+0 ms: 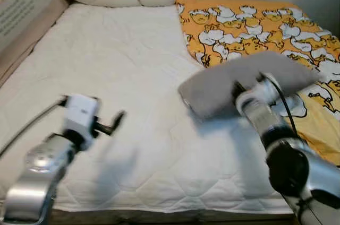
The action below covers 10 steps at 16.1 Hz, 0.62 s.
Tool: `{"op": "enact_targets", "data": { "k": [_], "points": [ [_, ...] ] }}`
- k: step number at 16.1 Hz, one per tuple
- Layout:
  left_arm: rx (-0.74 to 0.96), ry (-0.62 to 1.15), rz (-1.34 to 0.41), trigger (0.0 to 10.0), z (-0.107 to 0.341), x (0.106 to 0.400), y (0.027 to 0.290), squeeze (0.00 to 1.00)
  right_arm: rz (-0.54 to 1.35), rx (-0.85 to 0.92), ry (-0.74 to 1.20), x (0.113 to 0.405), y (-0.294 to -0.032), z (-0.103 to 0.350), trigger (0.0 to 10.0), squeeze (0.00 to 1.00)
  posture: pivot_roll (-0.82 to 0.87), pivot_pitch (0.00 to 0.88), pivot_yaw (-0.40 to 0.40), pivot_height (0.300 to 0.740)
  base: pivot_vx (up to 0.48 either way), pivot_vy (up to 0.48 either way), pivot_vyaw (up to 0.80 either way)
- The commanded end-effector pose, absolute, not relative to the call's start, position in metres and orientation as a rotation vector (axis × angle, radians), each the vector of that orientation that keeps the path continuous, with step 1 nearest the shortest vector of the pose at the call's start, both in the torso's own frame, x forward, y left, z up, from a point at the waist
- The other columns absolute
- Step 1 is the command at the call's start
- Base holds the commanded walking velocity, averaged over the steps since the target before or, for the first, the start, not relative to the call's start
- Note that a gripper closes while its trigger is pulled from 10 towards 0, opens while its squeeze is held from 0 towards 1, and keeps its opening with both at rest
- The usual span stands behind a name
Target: Clean up the room
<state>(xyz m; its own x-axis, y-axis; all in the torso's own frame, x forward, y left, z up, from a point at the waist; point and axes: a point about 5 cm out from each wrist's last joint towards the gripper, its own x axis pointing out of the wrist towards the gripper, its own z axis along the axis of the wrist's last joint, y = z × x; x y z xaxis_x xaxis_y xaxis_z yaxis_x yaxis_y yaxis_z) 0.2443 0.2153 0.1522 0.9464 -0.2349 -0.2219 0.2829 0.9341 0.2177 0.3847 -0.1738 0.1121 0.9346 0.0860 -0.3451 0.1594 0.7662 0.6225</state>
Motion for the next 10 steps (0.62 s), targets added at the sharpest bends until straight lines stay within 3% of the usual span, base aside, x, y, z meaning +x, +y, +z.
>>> {"op": "enact_targets", "data": {
  "k": [1,6,10],
  "points": [
    [0.257,0.157,-0.197,10.0,0.160,0.248,0.226,0.00,0.130,0.630,0.351,0.394,-0.148,0.133,0.0,0.00,0.01,0.000,-0.043,0.740,0.000,0.000,0.00],
    [0.293,0.100,-0.002,10.0,0.176,0.250,0.259,0.00,0.496,0.646,0.308,0.399,-0.099,0.172,0.0,0.00,0.03,0.000,-0.067,0.740,0.000,0.000,0.00],
    [0.267,0.053,0.065,10.0,0.185,0.252,0.270,0.00,0.725,0.625,0.267,0.384,-0.094,0.200,0.0,0.00,0.01,0.000,-0.054,0.740,0.000,0.000,0.00]
  ]
}}
